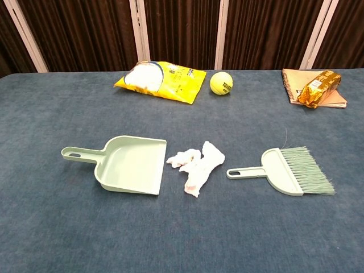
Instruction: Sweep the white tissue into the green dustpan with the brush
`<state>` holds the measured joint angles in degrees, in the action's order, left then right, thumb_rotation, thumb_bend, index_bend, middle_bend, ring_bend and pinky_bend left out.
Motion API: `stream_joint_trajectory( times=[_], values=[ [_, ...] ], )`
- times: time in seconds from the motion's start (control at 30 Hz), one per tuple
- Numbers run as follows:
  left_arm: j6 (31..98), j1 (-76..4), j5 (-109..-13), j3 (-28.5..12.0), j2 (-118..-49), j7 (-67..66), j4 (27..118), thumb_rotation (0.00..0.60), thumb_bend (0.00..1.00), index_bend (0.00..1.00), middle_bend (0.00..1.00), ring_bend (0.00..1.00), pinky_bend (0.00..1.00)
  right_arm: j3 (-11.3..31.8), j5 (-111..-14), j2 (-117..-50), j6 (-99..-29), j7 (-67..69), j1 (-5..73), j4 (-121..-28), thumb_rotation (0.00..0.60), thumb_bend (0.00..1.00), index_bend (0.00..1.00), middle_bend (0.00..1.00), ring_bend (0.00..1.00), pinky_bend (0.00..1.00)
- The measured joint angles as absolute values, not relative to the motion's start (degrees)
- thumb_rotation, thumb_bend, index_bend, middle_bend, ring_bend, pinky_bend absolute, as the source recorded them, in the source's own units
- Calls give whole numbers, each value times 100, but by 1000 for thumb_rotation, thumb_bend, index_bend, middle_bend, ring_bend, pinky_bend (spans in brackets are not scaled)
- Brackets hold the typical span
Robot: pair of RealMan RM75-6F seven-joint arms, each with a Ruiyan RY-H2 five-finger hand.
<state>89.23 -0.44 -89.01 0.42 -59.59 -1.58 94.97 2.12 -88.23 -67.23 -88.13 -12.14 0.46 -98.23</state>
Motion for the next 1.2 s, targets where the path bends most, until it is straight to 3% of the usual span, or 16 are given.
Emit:
stream_joint_trajectory(
  times=[0.37,0.47,0.53,0.63,0.7,0.77,0.9,1.07,1.2],
  values=[
    [8841,-74,-8900,58,-6007,-269,9479,600,0,0,0,0,0,187,-8898,-6722,-8791,-1212,70,-9846,600,343,0,0,0,3],
    [8834,-75,-8906,63,-6014,-274,9487,600,0,0,0,0,0,193,-8989,-6732,-8767,-1208,126,-9885,600,343,0,9,23,82],
    [8834,-78,-8913,62,-6017,-287,9485,600,0,0,0,0,0,211,-9029,-6741,-8710,-1203,194,-9934,600,343,0,106,148,264],
    [8831,-85,-8924,60,-6030,-308,9480,600,0,0,0,0,0,297,-9057,-6763,-8492,-1191,396,-10092,600,343,0,386,428,519],
    [8826,-92,-8938,60,-6042,-342,9475,600,0,0,0,0,0,375,-9044,-6793,-8313,-1204,552,-10200,600,343,17,552,584,633],
    [8817,-100,-8954,63,-6053,-369,9472,600,0,0,0,0,0,478,-9005,-6861,-8072,-1269,756,-10329,600,343,105,681,704,719],
    [8799,-115,-8981,71,-6079,-439,9460,600,0,0,0,0,0,671,-8828,-7114,-7595,-1616,1152,-10535,600,342,242,838,848,823],
    [8794,-118,-8980,71,-6086,-448,9457,600,0,0,0,0,0,868,-8361,-7613,-7007,-2334,1623,-10653,600,342,347,916,915,848],
    [8781,-121,-8975,74,-6086,-433,9448,600,0,0,0,0,0,962,-7920,-8082,-6670,-2922,1931,-10620,600,343,363,923,921,849]
  ],
)
